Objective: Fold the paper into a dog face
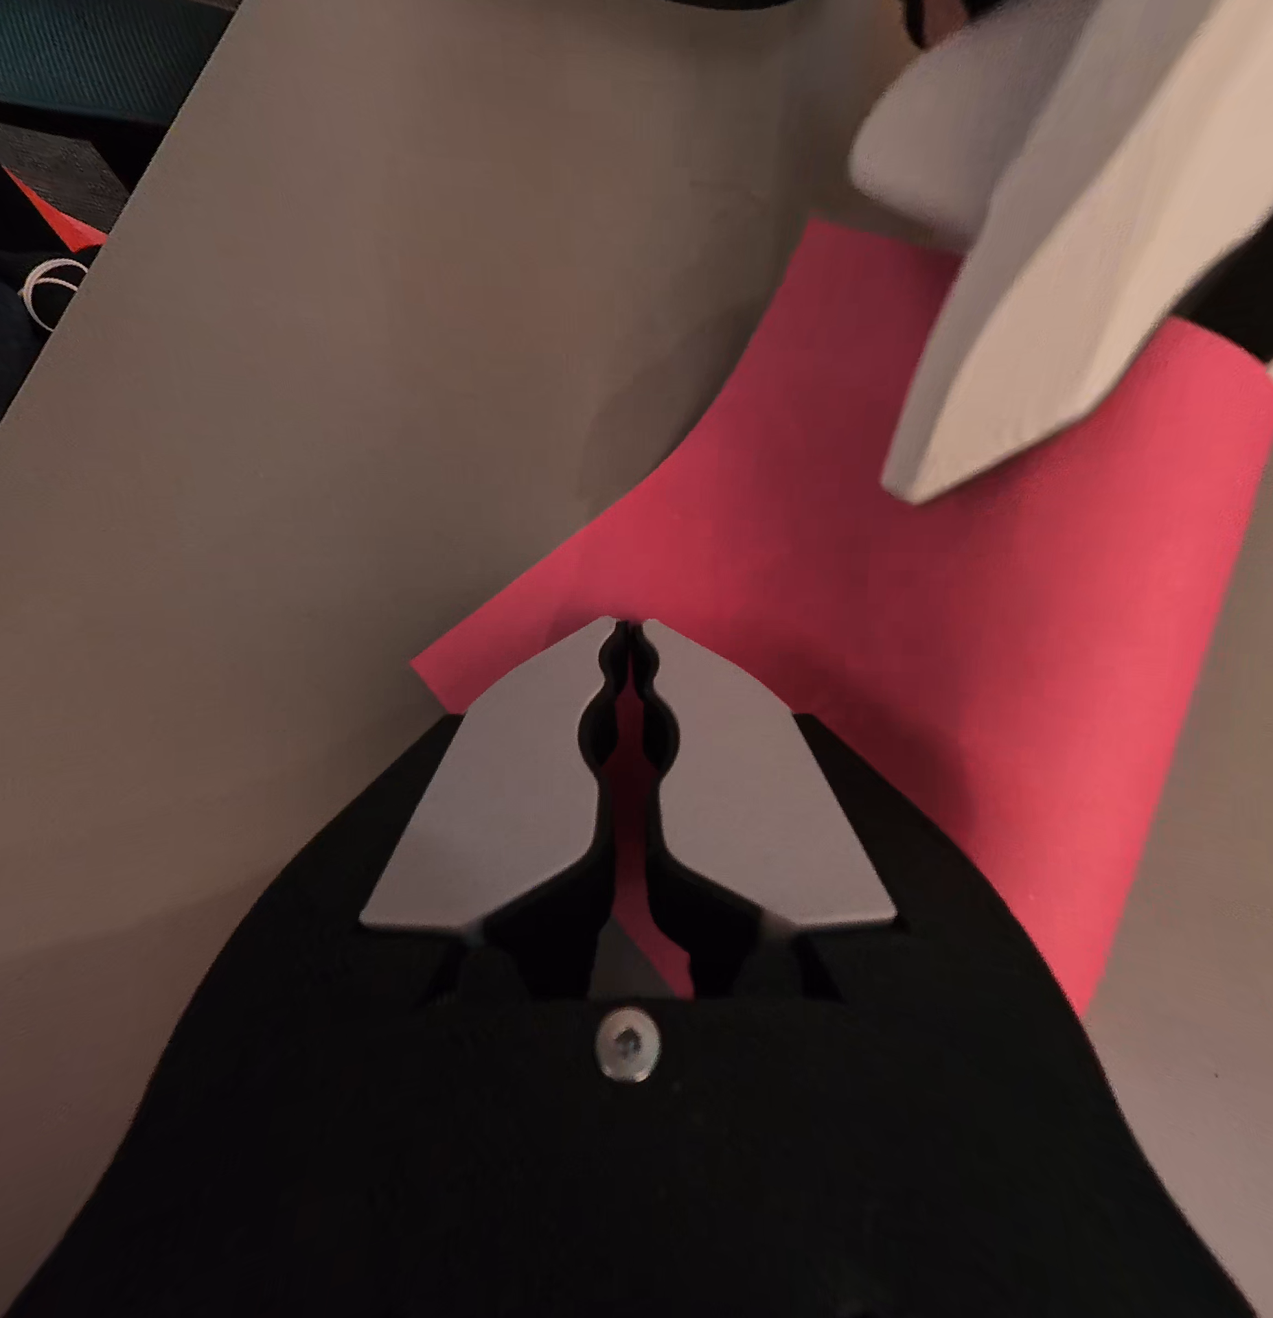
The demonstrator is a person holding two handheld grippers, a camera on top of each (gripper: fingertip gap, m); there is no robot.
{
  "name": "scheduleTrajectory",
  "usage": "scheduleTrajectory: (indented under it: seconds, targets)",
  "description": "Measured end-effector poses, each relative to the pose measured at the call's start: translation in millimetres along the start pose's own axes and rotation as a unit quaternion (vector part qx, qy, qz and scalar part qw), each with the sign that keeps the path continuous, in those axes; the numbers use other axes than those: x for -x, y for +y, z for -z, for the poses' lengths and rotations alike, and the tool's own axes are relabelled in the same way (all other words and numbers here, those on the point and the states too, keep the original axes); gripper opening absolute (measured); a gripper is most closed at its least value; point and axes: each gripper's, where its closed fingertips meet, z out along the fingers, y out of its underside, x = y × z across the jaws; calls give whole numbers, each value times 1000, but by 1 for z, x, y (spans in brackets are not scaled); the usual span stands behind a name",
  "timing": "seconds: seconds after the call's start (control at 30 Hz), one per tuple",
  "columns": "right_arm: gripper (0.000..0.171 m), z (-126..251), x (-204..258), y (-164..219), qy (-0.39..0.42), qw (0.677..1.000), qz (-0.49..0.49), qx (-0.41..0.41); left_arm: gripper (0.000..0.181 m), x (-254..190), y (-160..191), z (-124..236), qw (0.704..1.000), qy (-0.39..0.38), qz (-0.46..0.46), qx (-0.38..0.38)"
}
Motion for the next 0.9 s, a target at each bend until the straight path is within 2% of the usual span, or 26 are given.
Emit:
scheduleTrajectory:
  seconds: [0.23,0.33,0.43,0.5,0.63,0.77,0.9]
  targets:
    - [5,0,-1,0,3,1000,-3,-1,41,-3,16,-6,1000,-17,-4,-14]
    - [5,0,-1,0,5,1000,-3,-1,24,6,8,-8,998,-55,-18,-32]
    - [7,0,-3,0,7,1000,-10,-6,3,13,9,-9,994,-95,-51,-17]
    - [8,1,-7,1,13,1000,-14,-8,0,21,11,-7,988,-137,-76,-6]
    - [11,5,-14,1,29,999,-10,-22,0,33,14,4,967,-216,-134,-4]
    - [11,18,-31,5,72,997,-1,-13,0,46,20,17,920,-319,-227,8]
    - [11,54,-51,-19,134,986,-18,-95,0,43,22,18,896,-342,-282,-13]
